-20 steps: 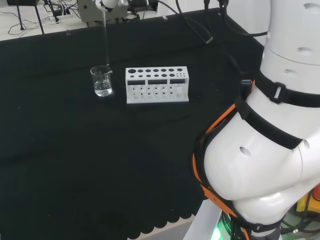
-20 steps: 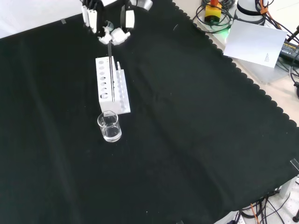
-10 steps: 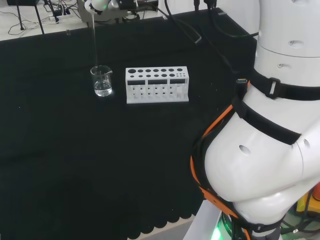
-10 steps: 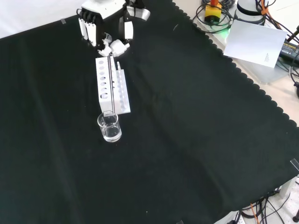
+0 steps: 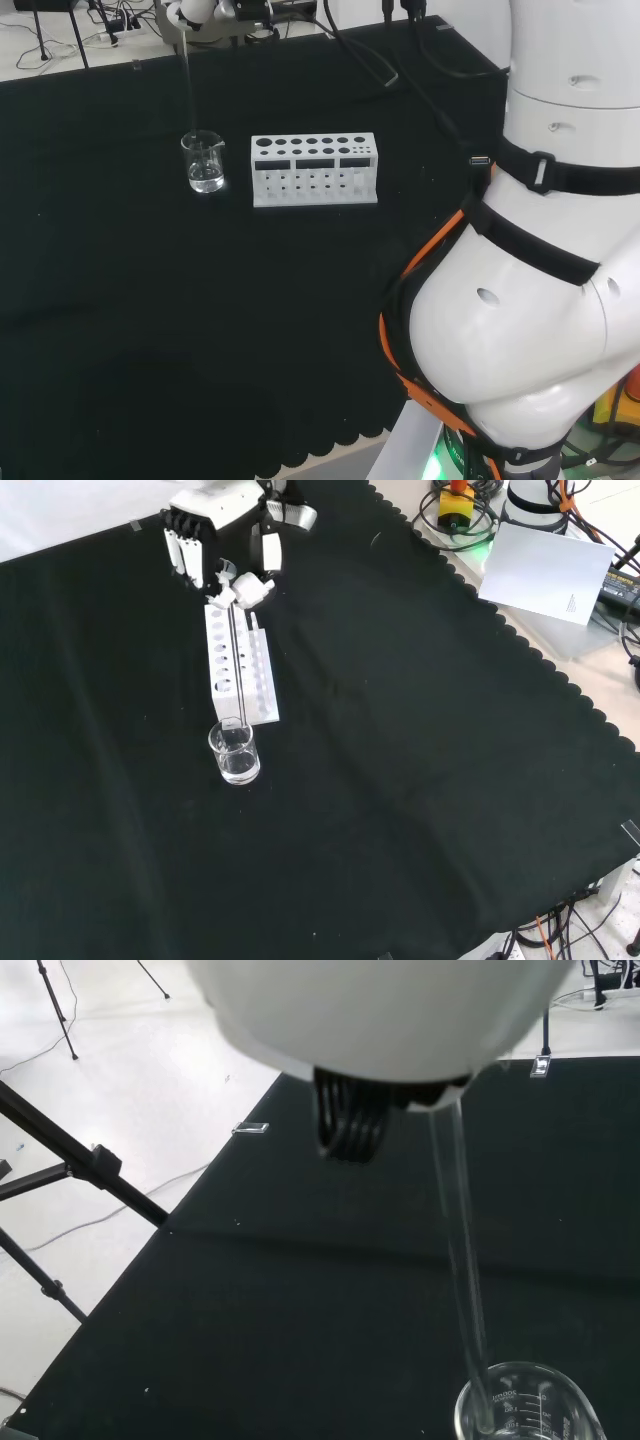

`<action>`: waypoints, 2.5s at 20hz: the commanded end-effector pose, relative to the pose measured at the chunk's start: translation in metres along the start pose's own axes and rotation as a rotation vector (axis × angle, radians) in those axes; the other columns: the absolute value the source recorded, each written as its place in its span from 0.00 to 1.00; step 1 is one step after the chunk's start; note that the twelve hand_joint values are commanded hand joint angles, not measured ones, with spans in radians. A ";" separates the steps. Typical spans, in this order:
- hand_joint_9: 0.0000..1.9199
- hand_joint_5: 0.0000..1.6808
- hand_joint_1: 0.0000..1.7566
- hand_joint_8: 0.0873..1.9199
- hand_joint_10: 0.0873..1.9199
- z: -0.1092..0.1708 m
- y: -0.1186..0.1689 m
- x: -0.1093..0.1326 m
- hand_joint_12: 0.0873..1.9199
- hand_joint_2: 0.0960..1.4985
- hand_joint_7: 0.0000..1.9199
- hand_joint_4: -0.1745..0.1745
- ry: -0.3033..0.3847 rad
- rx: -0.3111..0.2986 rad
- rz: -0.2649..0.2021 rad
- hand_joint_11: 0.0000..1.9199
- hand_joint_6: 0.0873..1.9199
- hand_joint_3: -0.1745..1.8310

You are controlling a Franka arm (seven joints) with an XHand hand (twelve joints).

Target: Stir in the beaker to the left of the white test tube rack with the glass rod.

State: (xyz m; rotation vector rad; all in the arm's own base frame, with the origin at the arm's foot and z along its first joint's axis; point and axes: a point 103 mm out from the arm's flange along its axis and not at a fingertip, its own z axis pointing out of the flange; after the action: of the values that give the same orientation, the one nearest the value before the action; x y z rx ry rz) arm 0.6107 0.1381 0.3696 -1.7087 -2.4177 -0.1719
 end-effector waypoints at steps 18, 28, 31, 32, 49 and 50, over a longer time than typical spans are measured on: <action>0.92 0.73 0.76 0.43 0.31 0.025 0.024 -0.025 0.48 0.22 0.74 0.00 0.002 0.039 -0.011 0.72 0.39 0.64; 0.92 0.73 0.76 0.43 0.31 0.051 0.028 -0.036 0.48 0.22 0.74 0.00 0.012 0.084 -0.014 0.72 0.39 0.64; 0.92 0.73 0.76 0.43 0.31 0.058 0.029 -0.037 0.48 0.22 0.74 0.00 0.016 0.093 -0.016 0.72 0.39 0.64; 0.92 0.73 0.76 0.43 0.31 0.061 0.030 -0.038 0.48 0.22 0.74 0.00 0.017 0.095 -0.014 0.72 0.39 0.64; 0.92 0.73 0.76 0.43 0.31 0.071 0.022 -0.053 0.48 0.22 0.74 0.00 0.024 0.126 0.012 0.72 0.39 0.64; 0.92 0.73 0.76 0.43 0.31 0.072 0.020 -0.052 0.48 0.22 0.74 0.00 0.022 0.127 0.014 0.72 0.39 0.64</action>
State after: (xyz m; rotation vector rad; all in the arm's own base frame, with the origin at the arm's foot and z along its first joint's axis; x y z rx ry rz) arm 0.6482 0.1140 0.2876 -1.6450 -2.3552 -0.0422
